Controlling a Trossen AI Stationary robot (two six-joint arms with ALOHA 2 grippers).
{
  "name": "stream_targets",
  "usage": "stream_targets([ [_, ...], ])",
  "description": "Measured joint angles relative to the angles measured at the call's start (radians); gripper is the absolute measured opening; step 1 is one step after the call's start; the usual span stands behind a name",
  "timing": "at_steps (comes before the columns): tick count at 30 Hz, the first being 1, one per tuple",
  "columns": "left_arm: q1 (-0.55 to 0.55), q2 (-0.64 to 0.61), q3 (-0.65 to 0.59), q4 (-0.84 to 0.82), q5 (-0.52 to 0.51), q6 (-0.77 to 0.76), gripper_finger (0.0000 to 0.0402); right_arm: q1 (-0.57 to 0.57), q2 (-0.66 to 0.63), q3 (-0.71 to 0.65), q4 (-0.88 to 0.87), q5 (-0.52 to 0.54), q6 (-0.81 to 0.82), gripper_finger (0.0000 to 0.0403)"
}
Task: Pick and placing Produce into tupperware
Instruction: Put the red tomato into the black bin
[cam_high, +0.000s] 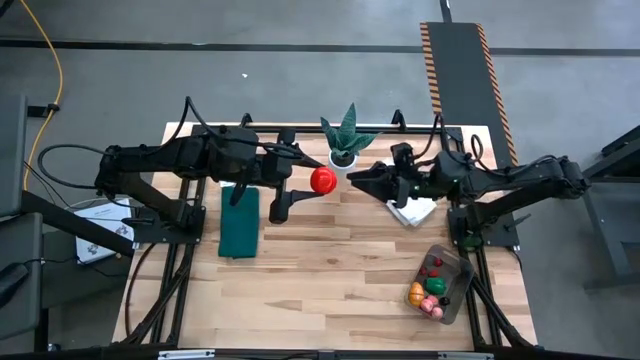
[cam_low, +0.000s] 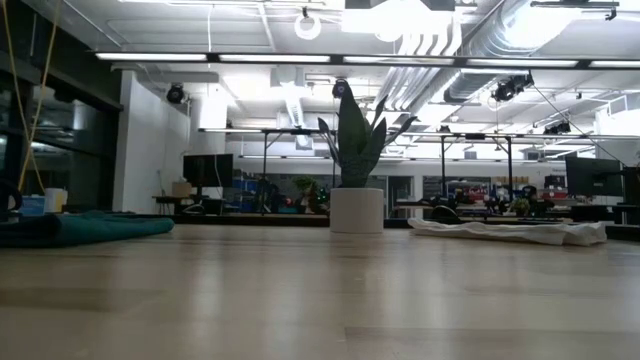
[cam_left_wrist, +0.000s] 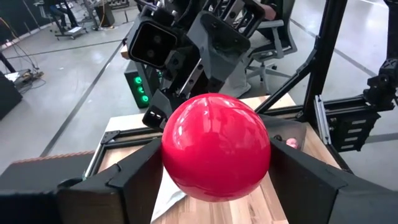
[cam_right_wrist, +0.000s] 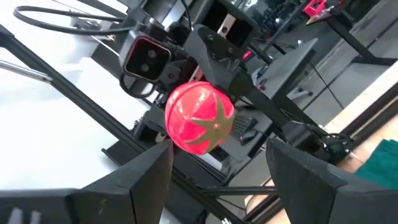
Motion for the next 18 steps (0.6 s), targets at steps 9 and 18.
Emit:
stream_targets([
  [9, 0.0, 0.0, 0.0, 0.0, 0.0, 0.003, 0.0259, 0.0, -0.001, 0.0, 0.006, 0.03, 0.007, 0.025],
  [18, 0.0, 0.0, 0.0, 0.007, -0.005, 0.019, 0.026, -0.002, 0.0, 0.0, 0.028, 0.029, 0.079, 0.025],
])
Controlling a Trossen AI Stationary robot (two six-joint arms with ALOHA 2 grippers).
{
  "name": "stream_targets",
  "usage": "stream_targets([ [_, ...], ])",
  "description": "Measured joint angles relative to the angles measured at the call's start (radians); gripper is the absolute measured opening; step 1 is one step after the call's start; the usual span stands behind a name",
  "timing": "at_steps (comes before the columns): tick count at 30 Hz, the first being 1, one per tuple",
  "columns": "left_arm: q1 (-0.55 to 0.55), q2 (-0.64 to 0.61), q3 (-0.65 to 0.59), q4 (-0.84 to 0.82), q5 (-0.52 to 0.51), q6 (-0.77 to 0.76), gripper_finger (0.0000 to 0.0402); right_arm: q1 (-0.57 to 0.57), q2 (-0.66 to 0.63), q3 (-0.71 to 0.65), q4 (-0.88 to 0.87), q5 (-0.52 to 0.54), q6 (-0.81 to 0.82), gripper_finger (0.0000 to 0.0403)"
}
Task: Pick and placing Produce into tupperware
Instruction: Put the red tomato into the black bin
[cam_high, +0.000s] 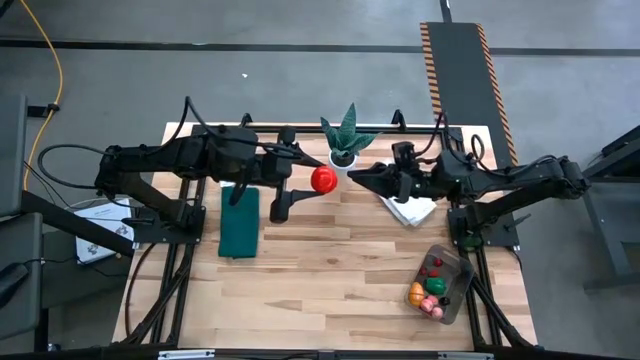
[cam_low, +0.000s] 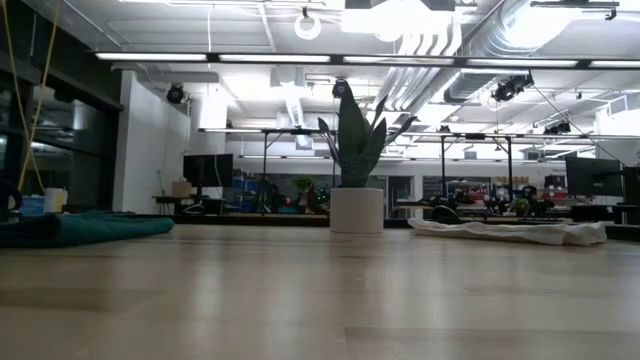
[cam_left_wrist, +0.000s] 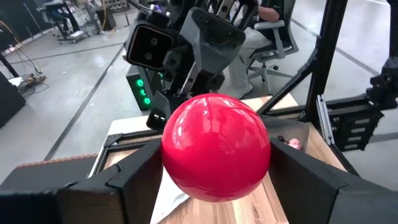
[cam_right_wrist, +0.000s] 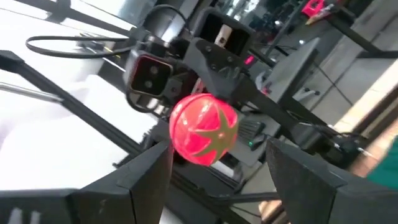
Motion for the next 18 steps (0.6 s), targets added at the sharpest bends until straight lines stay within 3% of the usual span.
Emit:
stream_targets([
  [18, 0.0, 0.0, 0.0, 0.047, -0.007, -0.001, 0.026, -0.011, 0.006, 0.0, 0.059, -0.028, 0.029, 0.0303],
])
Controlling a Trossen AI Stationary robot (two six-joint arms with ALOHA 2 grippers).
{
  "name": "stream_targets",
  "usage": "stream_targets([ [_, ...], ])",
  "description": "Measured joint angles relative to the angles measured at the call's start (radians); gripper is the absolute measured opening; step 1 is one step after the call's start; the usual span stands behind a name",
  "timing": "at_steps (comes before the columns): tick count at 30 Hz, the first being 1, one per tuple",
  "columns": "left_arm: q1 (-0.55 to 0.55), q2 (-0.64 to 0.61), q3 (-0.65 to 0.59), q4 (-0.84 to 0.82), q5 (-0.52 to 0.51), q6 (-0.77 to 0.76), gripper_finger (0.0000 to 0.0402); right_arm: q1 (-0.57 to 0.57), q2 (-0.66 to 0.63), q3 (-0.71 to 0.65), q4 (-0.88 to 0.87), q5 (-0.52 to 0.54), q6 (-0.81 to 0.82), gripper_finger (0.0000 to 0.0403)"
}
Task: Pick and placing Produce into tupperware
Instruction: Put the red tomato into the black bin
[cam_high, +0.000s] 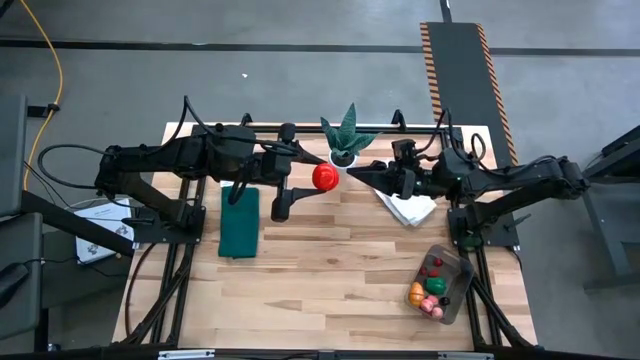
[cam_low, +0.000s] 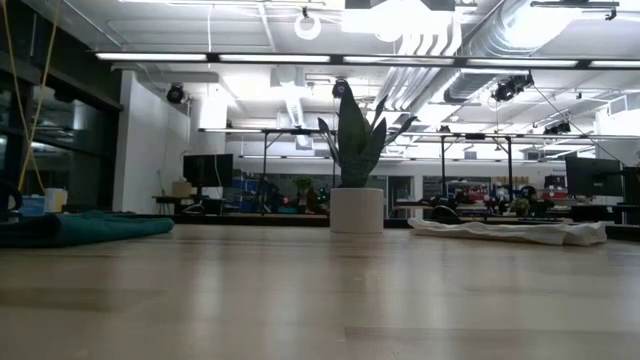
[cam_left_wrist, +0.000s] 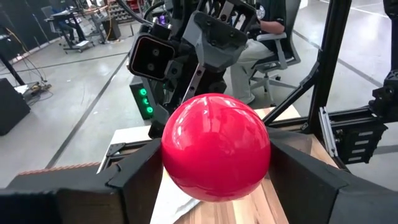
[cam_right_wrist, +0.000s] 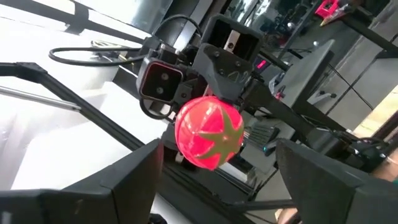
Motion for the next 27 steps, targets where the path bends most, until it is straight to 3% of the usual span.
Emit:
stream_targets([
  [9, 0.0, 0.0, 0.0, 0.001, -0.008, -0.008, 0.026, 0.0, 0.095, 0.0, 0.135, -0.016, 0.013, 0.0303],
  [27, 0.0, 0.0, 0.0, -0.002, -0.015, -0.024, 0.026, 0.0, 0.156, 0.0, 0.256, -0.02, 0.0, 0.0303],
])
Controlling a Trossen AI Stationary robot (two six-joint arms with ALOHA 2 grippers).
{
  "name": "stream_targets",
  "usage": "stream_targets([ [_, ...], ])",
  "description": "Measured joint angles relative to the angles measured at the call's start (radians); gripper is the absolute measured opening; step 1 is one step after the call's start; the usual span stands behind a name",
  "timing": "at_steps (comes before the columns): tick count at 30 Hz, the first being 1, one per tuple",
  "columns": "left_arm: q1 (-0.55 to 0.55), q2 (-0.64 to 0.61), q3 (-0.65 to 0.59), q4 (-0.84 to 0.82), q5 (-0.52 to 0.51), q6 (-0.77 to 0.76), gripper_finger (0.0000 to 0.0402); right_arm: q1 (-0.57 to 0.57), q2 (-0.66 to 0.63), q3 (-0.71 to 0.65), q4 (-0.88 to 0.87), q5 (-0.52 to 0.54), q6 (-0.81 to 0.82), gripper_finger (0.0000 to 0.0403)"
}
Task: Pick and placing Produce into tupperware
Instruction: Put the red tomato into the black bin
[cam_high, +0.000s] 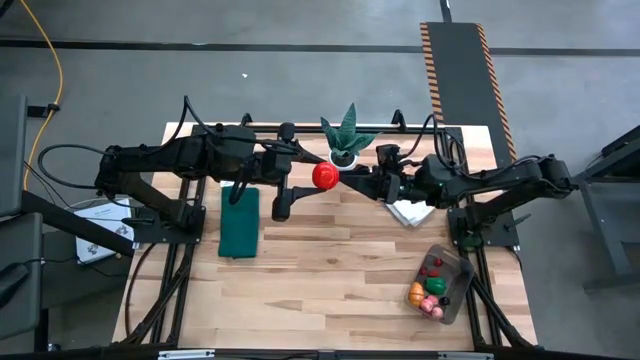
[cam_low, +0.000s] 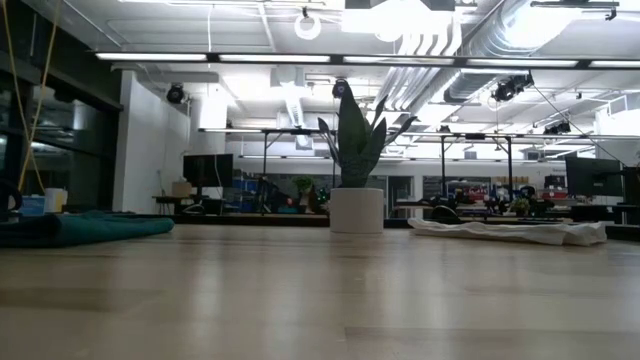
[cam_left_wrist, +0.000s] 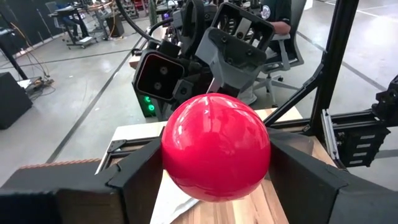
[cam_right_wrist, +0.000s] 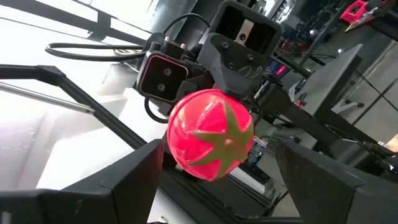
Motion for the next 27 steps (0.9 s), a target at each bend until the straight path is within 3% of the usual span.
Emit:
stream_targets([
  [27, 0.0, 0.0, 0.0, -0.006, 0.0, 0.0, 0.026, 0.0, 0.019, 0.0, 0.01, 0.028, 0.005, 0.0303],
])
